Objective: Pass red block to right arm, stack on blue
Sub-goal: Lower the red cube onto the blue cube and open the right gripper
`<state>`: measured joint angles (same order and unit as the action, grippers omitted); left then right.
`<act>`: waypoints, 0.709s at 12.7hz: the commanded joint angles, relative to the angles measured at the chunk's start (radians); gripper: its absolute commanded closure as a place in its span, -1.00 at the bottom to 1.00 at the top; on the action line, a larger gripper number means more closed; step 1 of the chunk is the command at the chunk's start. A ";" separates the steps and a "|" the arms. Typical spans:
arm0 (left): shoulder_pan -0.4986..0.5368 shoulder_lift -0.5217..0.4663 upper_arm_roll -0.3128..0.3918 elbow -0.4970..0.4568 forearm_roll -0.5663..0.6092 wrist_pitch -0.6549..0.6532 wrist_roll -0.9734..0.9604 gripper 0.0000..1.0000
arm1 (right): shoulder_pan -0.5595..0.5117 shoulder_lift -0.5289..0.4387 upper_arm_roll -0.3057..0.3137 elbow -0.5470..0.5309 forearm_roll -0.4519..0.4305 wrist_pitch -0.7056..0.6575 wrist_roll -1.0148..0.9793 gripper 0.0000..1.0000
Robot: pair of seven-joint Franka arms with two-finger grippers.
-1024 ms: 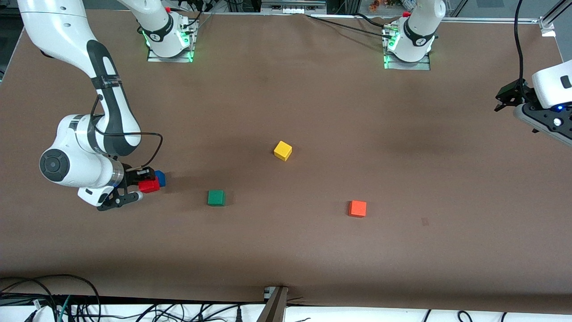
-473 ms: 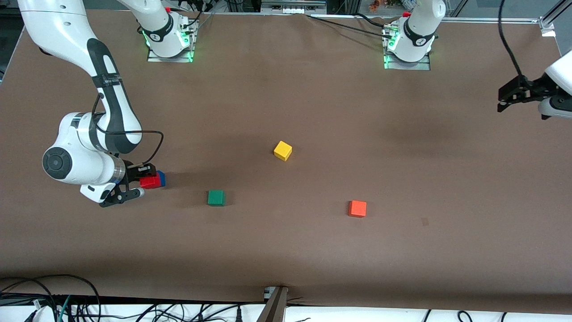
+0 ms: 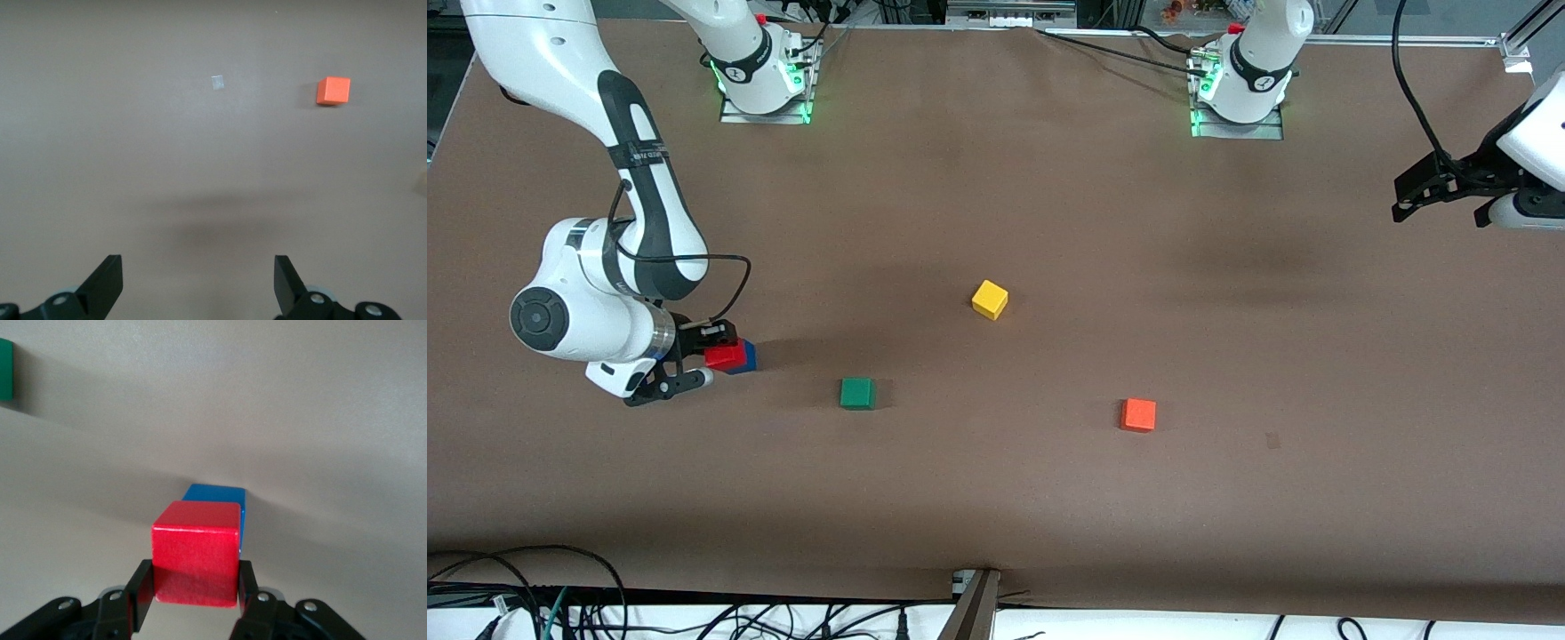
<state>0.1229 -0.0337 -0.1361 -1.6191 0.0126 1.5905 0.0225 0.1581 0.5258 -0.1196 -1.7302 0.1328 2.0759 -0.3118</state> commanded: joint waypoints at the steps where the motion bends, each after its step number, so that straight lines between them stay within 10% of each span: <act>1: 0.003 -0.003 0.000 0.013 -0.019 0.005 -0.050 -1.00 | -0.006 -0.041 0.001 -0.037 -0.006 0.004 0.000 1.00; 7: 0.003 -0.005 0.001 0.016 -0.020 0.011 -0.050 -1.00 | -0.005 -0.041 0.000 -0.046 -0.006 0.004 0.006 1.00; 8: 0.003 -0.003 0.001 0.019 -0.020 0.015 -0.052 -1.00 | -0.005 -0.041 0.000 -0.046 -0.006 0.004 0.006 0.92; 9: 0.001 0.000 0.001 0.031 -0.020 0.014 -0.046 -1.00 | -0.006 -0.041 0.001 -0.046 -0.006 0.004 0.006 0.35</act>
<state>0.1232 -0.0336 -0.1356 -1.6130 0.0118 1.6064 -0.0192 0.1577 0.5181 -0.1226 -1.7430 0.1328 2.0755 -0.3110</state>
